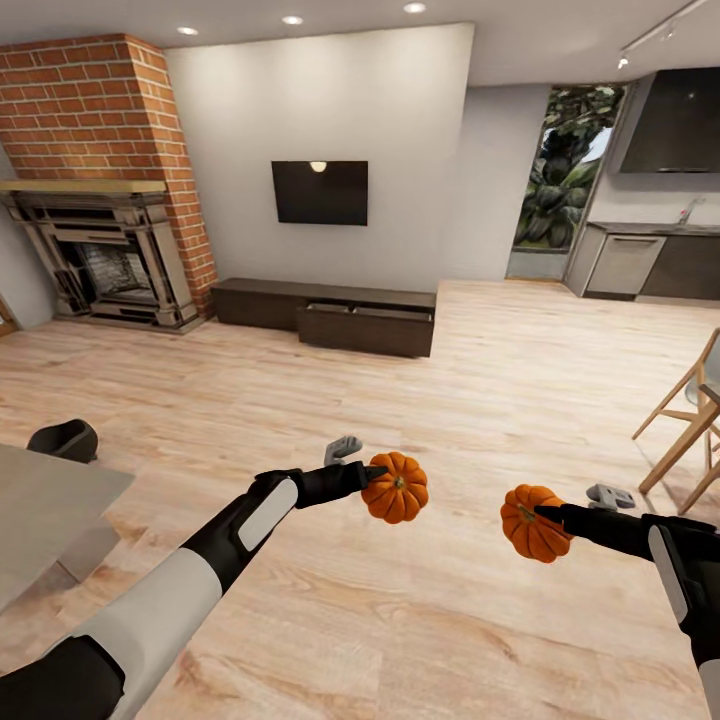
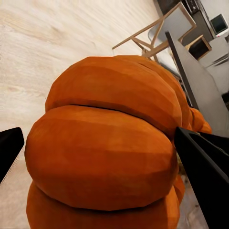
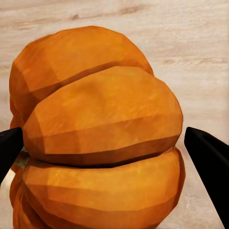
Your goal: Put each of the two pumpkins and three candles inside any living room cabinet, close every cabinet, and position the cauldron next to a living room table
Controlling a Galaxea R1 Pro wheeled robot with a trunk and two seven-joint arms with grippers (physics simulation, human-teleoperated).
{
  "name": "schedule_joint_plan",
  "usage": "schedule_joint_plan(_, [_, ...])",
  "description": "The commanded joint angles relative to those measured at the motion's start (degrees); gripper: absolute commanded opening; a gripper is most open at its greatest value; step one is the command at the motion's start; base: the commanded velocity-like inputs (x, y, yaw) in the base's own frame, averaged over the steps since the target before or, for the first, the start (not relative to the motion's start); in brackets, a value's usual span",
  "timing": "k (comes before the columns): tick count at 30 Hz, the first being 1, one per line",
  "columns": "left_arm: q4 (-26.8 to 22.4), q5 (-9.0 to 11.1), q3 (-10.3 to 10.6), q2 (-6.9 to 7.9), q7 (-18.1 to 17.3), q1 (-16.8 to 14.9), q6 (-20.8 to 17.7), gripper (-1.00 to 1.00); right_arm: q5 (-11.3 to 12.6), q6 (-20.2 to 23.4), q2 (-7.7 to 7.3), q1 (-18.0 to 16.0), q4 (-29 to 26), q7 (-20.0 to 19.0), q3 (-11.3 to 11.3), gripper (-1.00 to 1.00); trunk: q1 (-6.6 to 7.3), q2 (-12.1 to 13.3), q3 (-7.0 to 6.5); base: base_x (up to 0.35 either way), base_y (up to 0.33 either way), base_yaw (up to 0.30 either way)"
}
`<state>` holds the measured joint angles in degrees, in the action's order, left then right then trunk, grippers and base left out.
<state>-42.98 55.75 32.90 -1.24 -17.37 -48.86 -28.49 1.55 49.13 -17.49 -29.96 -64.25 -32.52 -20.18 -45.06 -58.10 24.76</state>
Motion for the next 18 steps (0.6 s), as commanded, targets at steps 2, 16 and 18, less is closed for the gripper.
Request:
schedule_joint_plan(2, [-0.02, 0.32, -0.03, -0.02, -0.03, -0.01, -0.06, -1.00, 0.39, 0.09, 0.00, -0.01, -0.02, 0.00, 0.00, -1.00, 0.00, 0.00, -0.01, 0.335, 0.000, 0.000])
schedule_joint_plan(16, [0.00, 0.32, 0.05, -0.07, -0.03, -0.01, -0.01, -1.00, 0.39, -0.26, 0.00, -0.01, -0.02, 0.00, 0.00, -1.00, 0.00, 0.00, -0.01, 0.336, 0.000, 0.000])
schedule_joint_plan(18, [0.00, 0.32, 0.06, -0.07, -0.03, -0.01, 0.00, -1.00, 0.39, -0.26, 0.00, -0.01, -0.01, 0.00, -0.03, -1.00, 0.00, 0.00, -0.01, 0.336, 0.000, 0.000])
